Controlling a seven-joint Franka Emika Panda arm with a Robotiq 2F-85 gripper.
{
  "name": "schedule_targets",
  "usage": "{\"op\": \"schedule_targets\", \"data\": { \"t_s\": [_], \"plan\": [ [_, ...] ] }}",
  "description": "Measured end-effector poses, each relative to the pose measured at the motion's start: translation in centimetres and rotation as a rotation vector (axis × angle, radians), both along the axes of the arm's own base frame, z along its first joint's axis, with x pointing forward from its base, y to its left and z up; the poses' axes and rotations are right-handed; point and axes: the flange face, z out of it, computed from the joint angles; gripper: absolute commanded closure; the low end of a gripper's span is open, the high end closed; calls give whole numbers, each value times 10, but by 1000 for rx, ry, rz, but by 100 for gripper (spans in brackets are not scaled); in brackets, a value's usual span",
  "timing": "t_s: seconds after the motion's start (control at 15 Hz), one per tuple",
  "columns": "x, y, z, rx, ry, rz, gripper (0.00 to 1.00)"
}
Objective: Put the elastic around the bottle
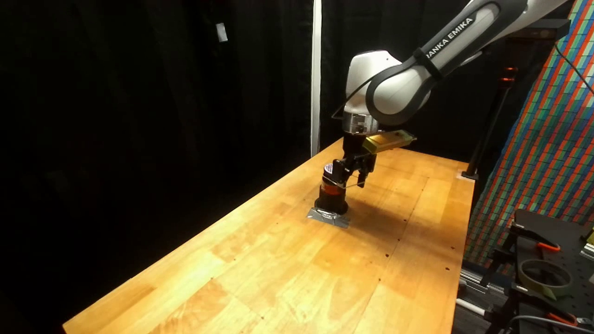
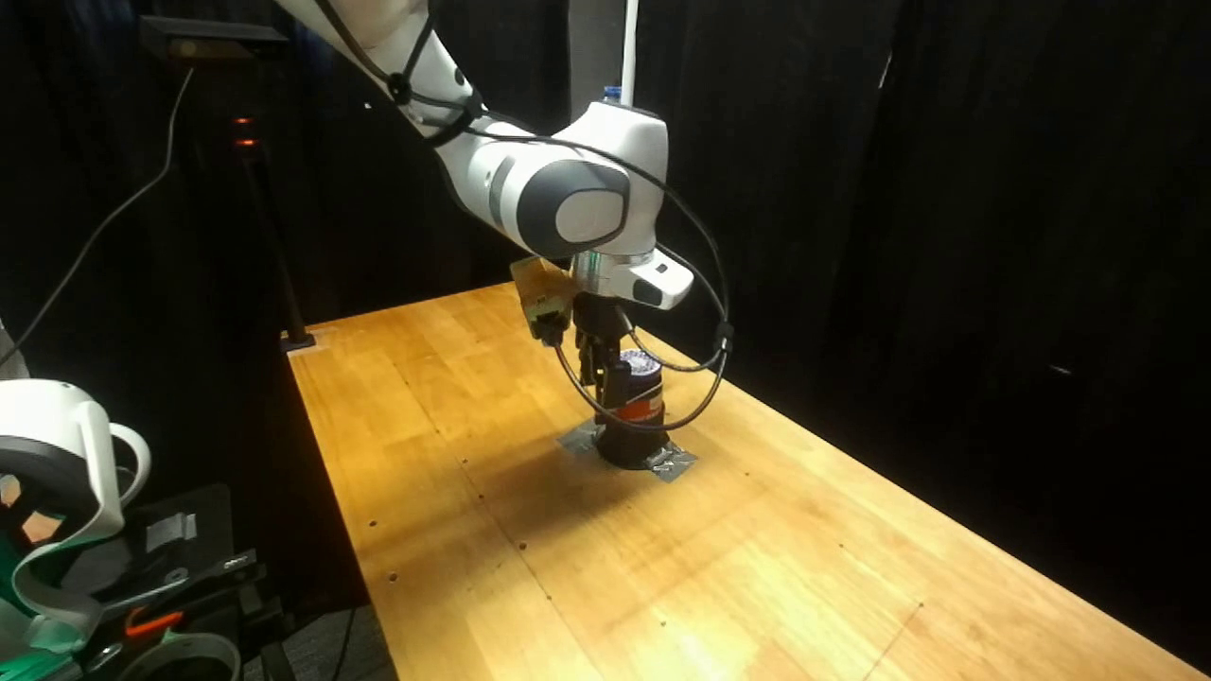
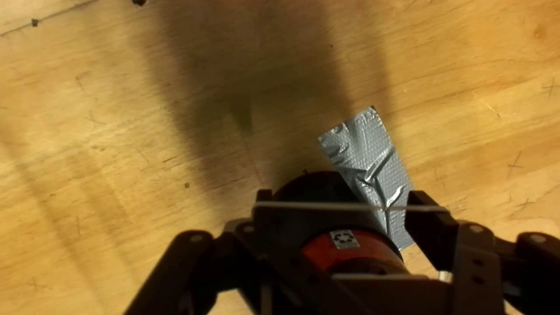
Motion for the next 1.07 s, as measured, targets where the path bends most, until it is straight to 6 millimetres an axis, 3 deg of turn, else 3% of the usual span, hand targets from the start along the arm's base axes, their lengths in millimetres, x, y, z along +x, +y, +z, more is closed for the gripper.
{"op": "schedule_targets", "data": {
  "t_s": [0.33,0.4,0.6,0.67,1.07],
  "plan": [
    [-39,-1,7,7,-230,3,89],
    [-49,-1,9,7,-281,5,91],
    [-79,-4,17,11,-449,3,98],
    [-87,-6,20,15,-506,0,93],
    [-120,-25,27,0,-833,-69,89]
  ]
}}
